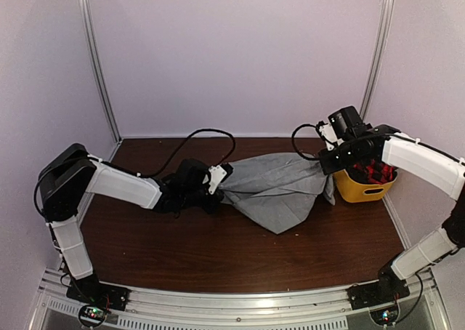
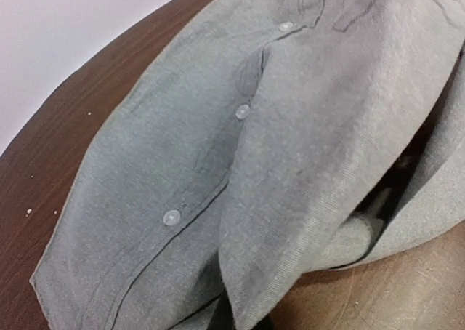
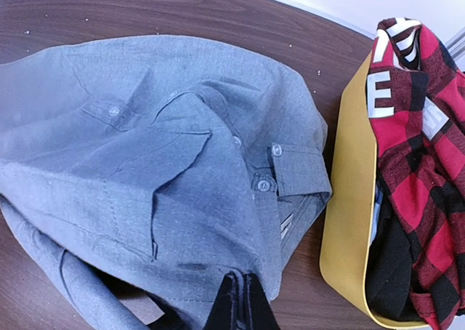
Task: Fold and stack the long sleeve shirts
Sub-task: Pick up the crumpled shirt from the center of the board, then flatten out the crumpled shirt at the center of the board.
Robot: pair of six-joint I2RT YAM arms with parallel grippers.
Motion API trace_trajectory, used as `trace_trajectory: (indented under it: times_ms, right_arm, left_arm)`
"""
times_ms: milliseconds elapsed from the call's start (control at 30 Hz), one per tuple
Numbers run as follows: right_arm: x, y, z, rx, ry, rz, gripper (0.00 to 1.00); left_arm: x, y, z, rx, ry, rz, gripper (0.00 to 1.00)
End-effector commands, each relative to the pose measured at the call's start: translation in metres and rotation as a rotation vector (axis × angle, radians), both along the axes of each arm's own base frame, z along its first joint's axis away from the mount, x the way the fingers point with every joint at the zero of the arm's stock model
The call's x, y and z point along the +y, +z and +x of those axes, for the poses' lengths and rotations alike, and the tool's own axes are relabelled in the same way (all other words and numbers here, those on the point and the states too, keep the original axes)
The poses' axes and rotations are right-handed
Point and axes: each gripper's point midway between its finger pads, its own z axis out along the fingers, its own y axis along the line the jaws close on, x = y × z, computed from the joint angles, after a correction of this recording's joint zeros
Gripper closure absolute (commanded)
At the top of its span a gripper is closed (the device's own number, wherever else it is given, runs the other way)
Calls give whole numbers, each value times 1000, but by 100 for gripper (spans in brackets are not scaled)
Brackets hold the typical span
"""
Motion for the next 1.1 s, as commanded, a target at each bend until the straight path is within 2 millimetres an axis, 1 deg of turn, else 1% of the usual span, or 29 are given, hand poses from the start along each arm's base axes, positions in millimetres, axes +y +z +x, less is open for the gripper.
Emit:
trace_trajectory:
  times_ms: [0, 67, 100, 167, 233, 333, 367, 433, 500, 567, 600, 667, 767, 833, 867, 900, 933, 1067]
  right_arm:
    - [-10, 32, 9, -67, -30, -30, 100]
    - [-10, 47, 10, -90, -20, -30, 100]
    - [-9, 54, 9, -103, -13, -24, 100]
    - [-4, 74, 9, -139, 15, 2, 100]
    - [5, 93, 6, -171, 61, 49, 100]
    - [27, 120, -3, -200, 166, 152, 100]
    - [34, 127, -8, -201, 204, 188, 100]
    - [47, 138, -17, -201, 268, 245, 100]
    - [52, 145, -25, -205, 301, 274, 100]
    - [49, 142, -25, -207, 286, 261, 100]
    - [44, 137, -22, -204, 261, 242, 100]
    - [30, 122, -11, -192, 174, 178, 100]
    - [6, 94, 9, -160, 39, 53, 100]
    - [-1, 73, 21, -126, -17, -3, 100]
    - [-1, 60, 27, -104, -24, -19, 100]
    - [2, 47, 33, -81, -21, -27, 100]
    - [6, 33, 37, -54, -16, -30, 100]
    - [23, -25, 48, 56, 21, -17, 100]
  left_arm:
    - [23, 89, 11, -33, 27, -232, 100]
    - [39, 137, 7, -47, 26, -339, 100]
    - [43, 160, 2, -56, 8, -373, 100]
    - [52, 206, -6, -105, 1, -406, 100]
    - [60, 246, -13, -150, 1, -425, 100]
    - [67, 283, -22, -175, -19, -413, 100]
    - [67, 293, -24, -187, -31, -411, 100]
    - [71, 295, -30, -176, -43, -377, 100]
    - [72, 288, -36, -159, -64, -339, 100]
    - [74, 271, -35, -128, -63, -295, 100]
    - [75, 261, -33, -108, -55, -276, 100]
    - [77, 240, -24, -60, -36, -244, 100]
    - [80, 210, -6, 28, -3, -233, 100]
    - [84, 187, 7, 92, 24, -228, 100]
    - [85, 175, 14, 125, 38, -226, 100]
    - [84, 157, 21, 169, 47, -216, 100]
    - [83, 142, 26, 206, 58, -214, 100]
    - [77, 92, 44, 327, 86, -200, 100]
